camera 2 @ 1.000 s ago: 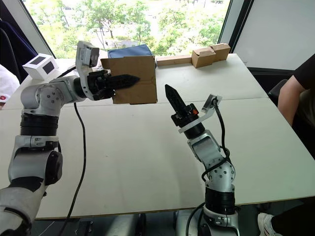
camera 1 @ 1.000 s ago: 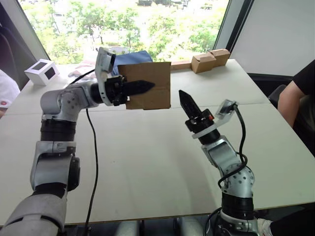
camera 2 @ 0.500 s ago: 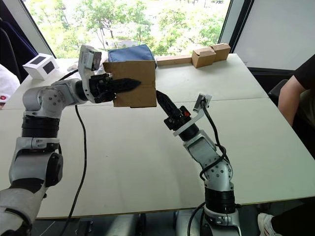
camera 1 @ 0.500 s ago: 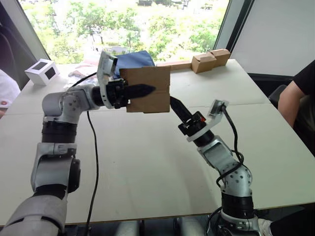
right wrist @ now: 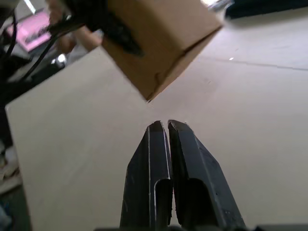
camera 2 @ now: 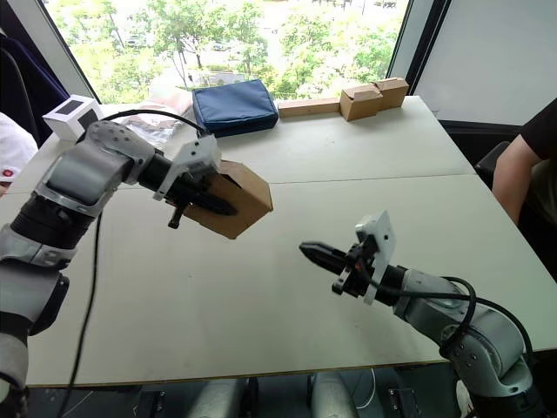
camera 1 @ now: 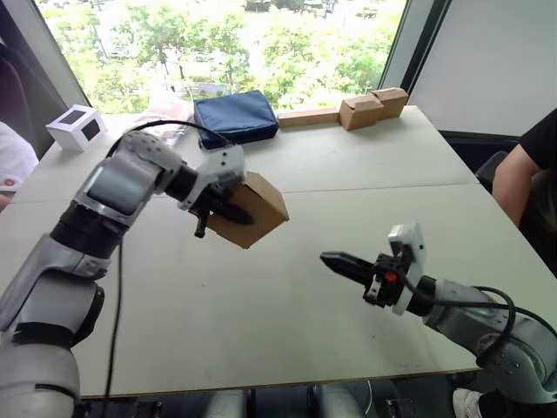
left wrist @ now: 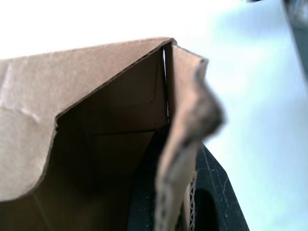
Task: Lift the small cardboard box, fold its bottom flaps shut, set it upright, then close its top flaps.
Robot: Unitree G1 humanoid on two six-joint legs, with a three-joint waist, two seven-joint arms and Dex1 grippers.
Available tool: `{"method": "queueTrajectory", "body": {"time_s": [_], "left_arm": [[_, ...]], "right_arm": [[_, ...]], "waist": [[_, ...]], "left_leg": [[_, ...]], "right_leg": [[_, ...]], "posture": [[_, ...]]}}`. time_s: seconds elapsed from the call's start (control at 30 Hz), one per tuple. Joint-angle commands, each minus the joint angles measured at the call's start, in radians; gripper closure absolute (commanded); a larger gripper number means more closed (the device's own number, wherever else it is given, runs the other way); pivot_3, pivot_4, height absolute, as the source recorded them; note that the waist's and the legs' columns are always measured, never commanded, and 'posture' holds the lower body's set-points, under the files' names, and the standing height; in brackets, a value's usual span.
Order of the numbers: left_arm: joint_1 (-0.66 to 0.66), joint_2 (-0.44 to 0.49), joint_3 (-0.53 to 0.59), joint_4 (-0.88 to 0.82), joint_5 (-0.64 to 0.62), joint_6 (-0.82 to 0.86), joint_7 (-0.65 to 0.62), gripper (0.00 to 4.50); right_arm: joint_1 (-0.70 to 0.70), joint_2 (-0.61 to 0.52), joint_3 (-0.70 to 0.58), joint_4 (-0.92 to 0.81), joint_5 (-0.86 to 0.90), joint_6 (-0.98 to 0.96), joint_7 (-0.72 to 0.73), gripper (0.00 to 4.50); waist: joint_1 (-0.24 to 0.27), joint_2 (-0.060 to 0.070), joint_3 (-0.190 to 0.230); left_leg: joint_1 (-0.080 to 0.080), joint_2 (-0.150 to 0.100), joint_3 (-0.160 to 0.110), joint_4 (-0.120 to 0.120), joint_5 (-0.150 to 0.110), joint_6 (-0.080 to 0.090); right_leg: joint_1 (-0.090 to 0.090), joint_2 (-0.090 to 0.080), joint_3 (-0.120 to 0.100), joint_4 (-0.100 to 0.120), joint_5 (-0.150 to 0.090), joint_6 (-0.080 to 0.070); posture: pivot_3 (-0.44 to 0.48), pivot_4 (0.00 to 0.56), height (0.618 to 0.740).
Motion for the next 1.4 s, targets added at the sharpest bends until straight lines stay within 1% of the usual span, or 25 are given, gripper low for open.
{"method": "queueTrajectory", "body": {"time_s": [0.03, 0.1, 0.2, 0.4, 0.57, 0.67, 0.77, 0.87, 0.9, 0.93, 0.97, 1.1, 1.27, 1.33, 1.4], "left_arm": [[-0.058, 0.006, -0.068, -0.005, 0.144, -0.100, -0.028, 4.50], [-0.066, -0.019, -0.093, -0.012, 0.183, -0.091, -0.030, 4.50], [-0.048, -0.037, -0.142, -0.055, 0.251, -0.082, -0.042, 4.50], [-0.009, -0.067, -0.184, -0.130, 0.300, 0.044, -0.062, 4.50], [0.000, -0.087, -0.199, -0.179, 0.291, 0.184, -0.091, 4.50], [-0.003, -0.090, -0.202, -0.195, 0.287, 0.221, -0.099, 4.50], [-0.012, -0.101, -0.197, -0.198, 0.281, 0.245, -0.097, 3.76], [-0.034, -0.113, -0.184, -0.186, 0.267, 0.280, -0.097, 2.59], [-0.048, -0.119, -0.175, -0.174, 0.260, 0.297, -0.096, 2.28], [-0.060, -0.124, -0.166, -0.164, 0.253, 0.312, -0.097, 1.77], [-0.085, -0.124, -0.153, -0.150, 0.223, 0.332, -0.102, 1.45], [-0.198, -0.120, -0.097, -0.066, 0.113, 0.391, -0.110, 1.45], [-0.316, -0.075, -0.017, 0.053, -0.092, 0.491, -0.110, 1.45], [-0.329, -0.065, 0.042, 0.106, -0.115, 0.514, -0.105, 1.45], [-0.315, -0.067, 0.120, 0.168, -0.116, 0.511, -0.041, 1.45]], "right_arm": [[0.034, -0.122, 0.036, -0.096, -0.147, -0.030, 0.080, 4.38], [0.047, -0.169, 0.027, -0.129, -0.182, -0.037, 0.101, 4.38], [0.037, -0.188, 0.001, -0.162, -0.204, -0.036, 0.104, 4.38], [-0.004, -0.133, 0.017, -0.167, -0.220, -0.021, 0.057, 4.38], [-0.021, -0.099, 0.056, -0.153, -0.251, -0.014, 0.043, 4.38], [-0.029, -0.085, 0.069, -0.142, -0.270, -0.014, 0.045, 4.38], [-0.045, -0.069, 0.093, -0.118, -0.298, -0.018, 0.052, 4.43], [-0.053, -0.061, 0.110, -0.104, -0.319, -0.021, 0.064, 4.43], [-0.055, -0.059, 0.112, -0.101, -0.323, -0.021, 0.068, 4.43], [-0.054, -0.057, 0.111, -0.099, -0.325, -0.021, 0.073, 4.43], [-0.054, -0.056, 0.110, -0.097, -0.326, -0.020, 0.078, 4.43], [-0.056, -0.062, 0.099, -0.080, -0.327, -0.020, 0.109, 4.43], [-0.096, -0.053, 0.089, -0.047, -0.315, -0.018, 0.142, 4.43], [-0.110, -0.038, 0.074, -0.030, -0.298, -0.020, 0.150, 4.43], [-0.127, -0.004, 0.053, -0.004, -0.275, -0.025, 0.147, 4.43]], "waist": [[0.000, 0.000, 0.000], [0.001, -0.001, 0.000], [0.000, -0.001, 0.000], [0.000, -0.001, 0.000], [0.001, -0.001, 0.000], [0.001, -0.001, 0.000], [0.001, -0.001, 0.000], [0.002, -0.001, 0.000], [0.002, -0.001, 0.000], [0.002, -0.001, 0.000], [0.002, -0.001, 0.000], [0.001, -0.001, 0.000], [-0.002, -0.001, 0.000], [-0.003, -0.001, 0.000], [-0.002, -0.001, 0.000]], "left_leg": [[0.000, 0.000, 0.000, 0.000, 0.000, 0.000], [-0.001, 0.000, -0.001, 0.000, 0.000, 0.000], [-0.002, 0.000, -0.001, 0.001, 0.000, 0.001], [-0.002, 0.000, -0.002, 0.001, 0.000, 0.001], [-0.002, 0.000, -0.002, 0.002, 0.000, 0.001], [-0.002, 0.000, -0.002, 0.002, 0.000, 0.001], [-0.002, 0.000, -0.002, 0.002, 0.000, 0.001], [-0.002, 0.000, -0.002, 0.002, 0.000, 0.001], [-0.002, 0.000, -0.002, 0.002, 0.000, 0.001], [-0.002, 0.000, -0.002, 0.002, 0.000, 0.001], [-0.002, 0.000, -0.002, 0.002, 0.000, 0.001], [-0.002, 0.000, -0.002, 0.002, 0.000, 0.001], [-0.001, 0.000, -0.002, 0.002, 0.000, 0.001], [-0.001, 0.000, -0.002, 0.002, 0.000, 0.001], [-0.001, 0.000, -0.002, 0.002, 0.000, 0.001]], "right_leg": [[0.000, 0.000, 0.000, 0.000, 0.000, 0.000], [0.000, 0.000, 0.000, -0.001, 0.000, 0.000], [0.000, 0.000, 0.000, -0.002, 0.000, 0.000], [0.000, 0.000, 0.000, -0.002, 0.000, 0.000], [0.001, 0.000, 0.000, -0.001, 0.000, 0.000], [0.001, 0.000, 0.000, -0.001, 0.000, 0.000], [0.001, 0.000, 0.000, -0.001, 0.000, 0.000], [0.001, -0.001, -0.001, -0.001, 0.000, 0.000], [0.001, -0.001, -0.001, -0.001, 0.000, 0.000], [0.001, -0.001, -0.001, -0.001, 0.000, 0.000], [0.001, -0.001, -0.001, 0.000, 0.000, 0.000], [0.000, 0.000, -0.001, 0.000, 0.000, 0.000], [0.000, 0.000, -0.001, 0.001, 0.000, 0.000], [0.000, 0.000, -0.001, 0.002, 0.000, 0.000], [-0.001, 0.000, -0.001, 0.003, 0.000, 0.001]], "posture": [[0.000, 0.150, 0.737], [0.000, 0.150, 0.737], [0.000, 0.150, 0.737], [0.000, 0.150, 0.737], [0.000, 0.150, 0.737], [0.000, 0.150, 0.737], [0.000, 0.150, 0.737], [0.000, 0.150, 0.737], [0.000, 0.150, 0.737], [0.000, 0.150, 0.737], [0.000, 0.150, 0.737], [0.000, 0.150, 0.737], [0.000, 0.150, 0.737], [0.000, 0.150, 0.737], [0.000, 0.150, 0.737]]}}
